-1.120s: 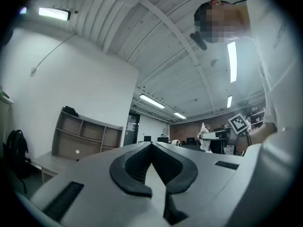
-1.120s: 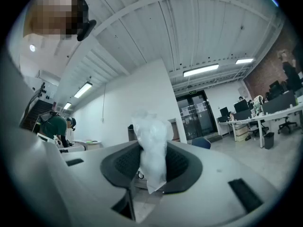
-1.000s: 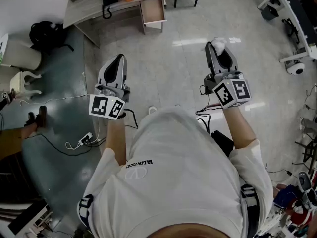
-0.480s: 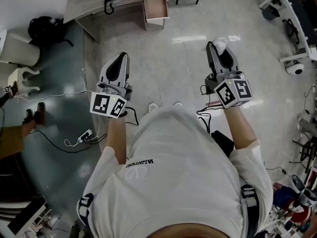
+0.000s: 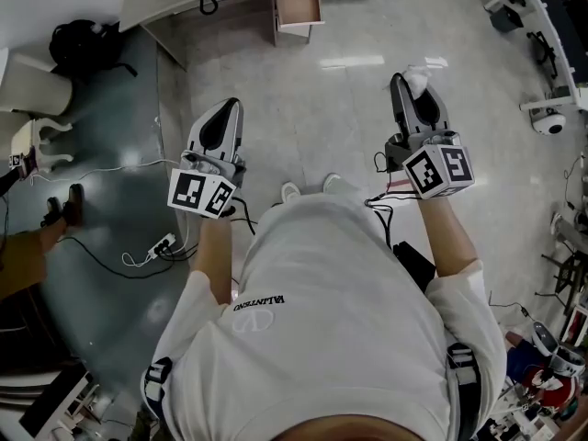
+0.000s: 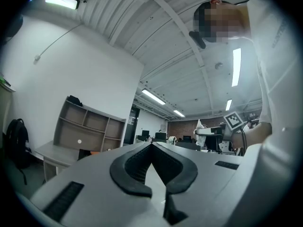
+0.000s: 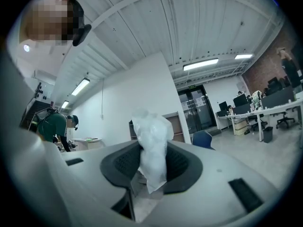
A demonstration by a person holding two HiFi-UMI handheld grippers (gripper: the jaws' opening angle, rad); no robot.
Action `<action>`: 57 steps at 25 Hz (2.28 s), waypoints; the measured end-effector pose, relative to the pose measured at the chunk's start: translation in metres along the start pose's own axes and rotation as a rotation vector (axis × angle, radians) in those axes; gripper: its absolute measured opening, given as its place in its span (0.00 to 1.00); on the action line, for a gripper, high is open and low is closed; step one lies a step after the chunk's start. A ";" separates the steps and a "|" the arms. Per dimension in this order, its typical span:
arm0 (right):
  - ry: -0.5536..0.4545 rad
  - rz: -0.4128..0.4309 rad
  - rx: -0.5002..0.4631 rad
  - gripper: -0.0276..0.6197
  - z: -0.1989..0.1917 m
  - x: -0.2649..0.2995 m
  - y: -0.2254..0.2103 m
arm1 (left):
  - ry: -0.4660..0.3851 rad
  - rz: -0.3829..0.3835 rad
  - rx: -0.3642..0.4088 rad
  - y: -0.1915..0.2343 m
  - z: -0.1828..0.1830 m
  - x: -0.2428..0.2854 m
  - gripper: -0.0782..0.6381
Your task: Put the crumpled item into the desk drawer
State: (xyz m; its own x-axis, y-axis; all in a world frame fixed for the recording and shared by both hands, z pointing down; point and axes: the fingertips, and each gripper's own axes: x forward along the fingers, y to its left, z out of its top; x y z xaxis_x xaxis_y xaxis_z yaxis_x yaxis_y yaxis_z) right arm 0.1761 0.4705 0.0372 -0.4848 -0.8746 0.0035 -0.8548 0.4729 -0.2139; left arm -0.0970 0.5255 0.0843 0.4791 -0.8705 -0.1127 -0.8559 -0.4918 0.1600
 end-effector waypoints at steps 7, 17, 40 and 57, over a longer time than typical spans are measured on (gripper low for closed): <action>-0.002 0.016 -0.006 0.22 -0.001 0.017 0.007 | 0.018 0.003 -0.005 0.013 -0.006 0.002 0.11; 0.021 0.033 0.021 0.22 -0.012 0.055 -0.016 | 0.035 0.003 0.004 0.029 -0.011 0.039 0.11; 0.053 0.105 0.028 0.22 0.001 0.197 -0.150 | 0.049 0.049 0.028 0.064 -0.029 0.230 0.11; 0.146 0.142 0.036 0.22 -0.037 0.267 -0.168 | 0.089 0.126 -0.023 0.115 -0.063 0.260 0.11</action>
State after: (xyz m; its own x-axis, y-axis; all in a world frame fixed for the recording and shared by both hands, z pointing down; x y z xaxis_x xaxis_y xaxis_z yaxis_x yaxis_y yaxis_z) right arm 0.1839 0.1614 0.1102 -0.6239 -0.7735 0.1119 -0.7701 0.5840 -0.2568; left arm -0.0583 0.2415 0.1351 0.3839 -0.9234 -0.0031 -0.9064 -0.3775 0.1898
